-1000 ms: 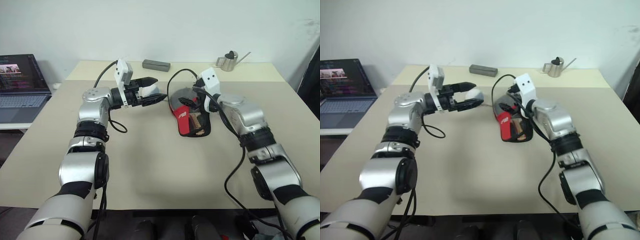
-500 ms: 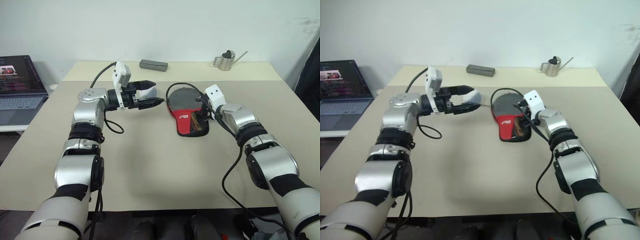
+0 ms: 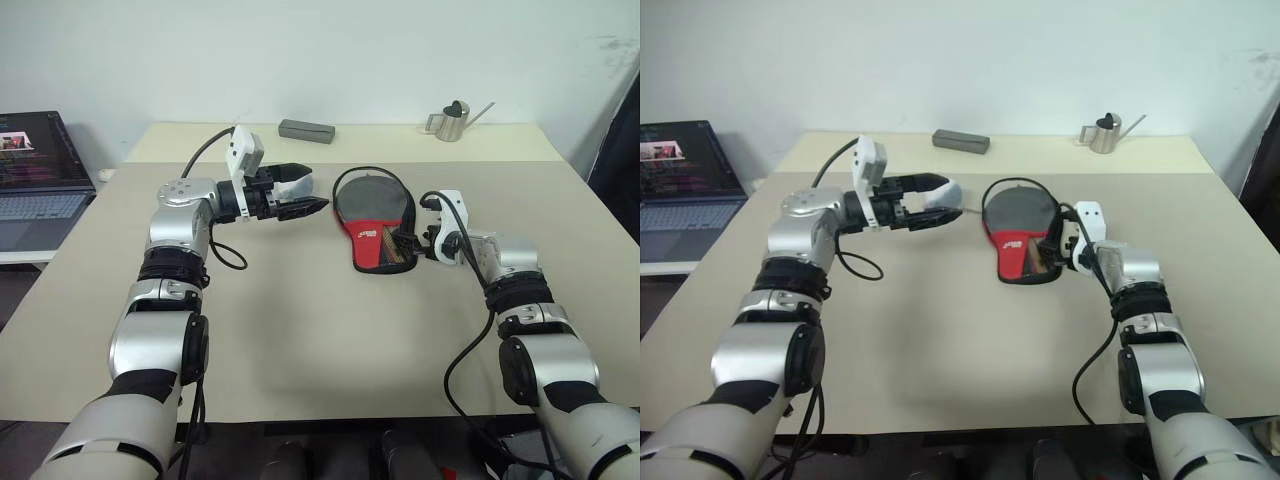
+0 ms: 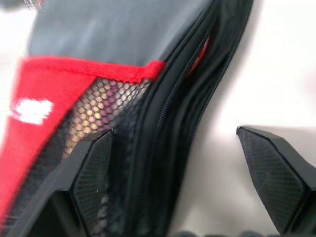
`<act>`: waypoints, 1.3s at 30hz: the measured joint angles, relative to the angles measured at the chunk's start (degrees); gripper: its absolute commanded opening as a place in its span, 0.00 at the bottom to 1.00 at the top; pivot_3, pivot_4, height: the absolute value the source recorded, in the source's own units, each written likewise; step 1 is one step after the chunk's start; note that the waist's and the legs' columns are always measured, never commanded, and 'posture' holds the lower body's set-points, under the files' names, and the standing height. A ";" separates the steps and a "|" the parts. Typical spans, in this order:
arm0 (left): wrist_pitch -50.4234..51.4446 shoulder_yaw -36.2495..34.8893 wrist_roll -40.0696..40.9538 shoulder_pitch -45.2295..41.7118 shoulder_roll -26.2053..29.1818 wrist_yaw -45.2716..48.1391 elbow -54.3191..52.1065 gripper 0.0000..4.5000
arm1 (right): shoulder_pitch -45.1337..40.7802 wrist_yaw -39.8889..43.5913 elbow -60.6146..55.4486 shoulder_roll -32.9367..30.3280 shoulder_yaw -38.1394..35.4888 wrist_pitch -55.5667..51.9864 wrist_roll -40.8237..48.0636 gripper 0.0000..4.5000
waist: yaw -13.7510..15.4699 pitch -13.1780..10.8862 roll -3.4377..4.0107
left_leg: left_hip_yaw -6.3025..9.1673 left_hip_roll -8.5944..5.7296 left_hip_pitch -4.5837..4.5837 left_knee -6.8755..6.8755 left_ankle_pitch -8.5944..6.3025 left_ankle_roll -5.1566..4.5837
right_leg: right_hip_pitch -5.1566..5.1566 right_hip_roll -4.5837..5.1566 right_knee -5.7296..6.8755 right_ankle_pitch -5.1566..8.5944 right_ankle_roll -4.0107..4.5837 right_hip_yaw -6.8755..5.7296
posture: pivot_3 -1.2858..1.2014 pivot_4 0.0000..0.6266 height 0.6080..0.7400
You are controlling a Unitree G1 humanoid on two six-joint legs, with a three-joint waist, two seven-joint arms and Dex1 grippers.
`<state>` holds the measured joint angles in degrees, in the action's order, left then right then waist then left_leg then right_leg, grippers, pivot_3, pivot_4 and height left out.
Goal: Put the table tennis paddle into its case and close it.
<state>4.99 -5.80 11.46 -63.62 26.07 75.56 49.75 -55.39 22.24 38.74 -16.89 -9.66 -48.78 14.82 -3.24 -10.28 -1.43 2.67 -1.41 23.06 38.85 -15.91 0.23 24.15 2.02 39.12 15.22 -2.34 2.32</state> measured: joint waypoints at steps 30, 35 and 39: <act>-0.15 0.43 0.16 1.23 1.67 0.75 -0.49 1.00 | 0.37 -6.86 -2.74 6.22 -4.67 -2.50 4.29 0.22 | -1.18 0.00 0.01 | -0.07 0.00 -0.08 0.00 -0.01 -0.01 | 0.02 -0.02 0.16 0.00 0.00 0.07 | 0.52 0.24 1.00; 0.70 1.66 0.12 5.04 4.58 3.25 -4.44 1.00 | 0.38 -7.60 -3.57 6.20 -4.76 -3.56 4.43 0.00 | -1.42 0.01 0.02 | -0.05 0.00 -0.08 -0.03 0.00 -0.01 | 0.03 -0.01 0.15 0.00 0.00 0.06 | 0.52 0.24 1.00; 0.70 3.33 -0.17 9.94 7.51 5.39 -7.17 1.00 | 0.61 -8.70 -5.08 6.22 -4.96 -5.39 4.68 0.00 | -1.40 0.01 0.02 | -0.02 0.00 -0.07 -0.04 -0.01 -0.01 | 0.02 0.00 0.11 0.00 0.00 0.06 | 0.52 0.24 1.00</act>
<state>5.69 -2.48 11.29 -53.68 33.58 80.94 42.58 -54.78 13.54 33.66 -10.67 -14.62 -54.18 19.50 -4.64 -10.27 -1.41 2.64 -1.41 22.99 38.81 -15.92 0.22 24.17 2.02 39.23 15.22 -2.34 2.37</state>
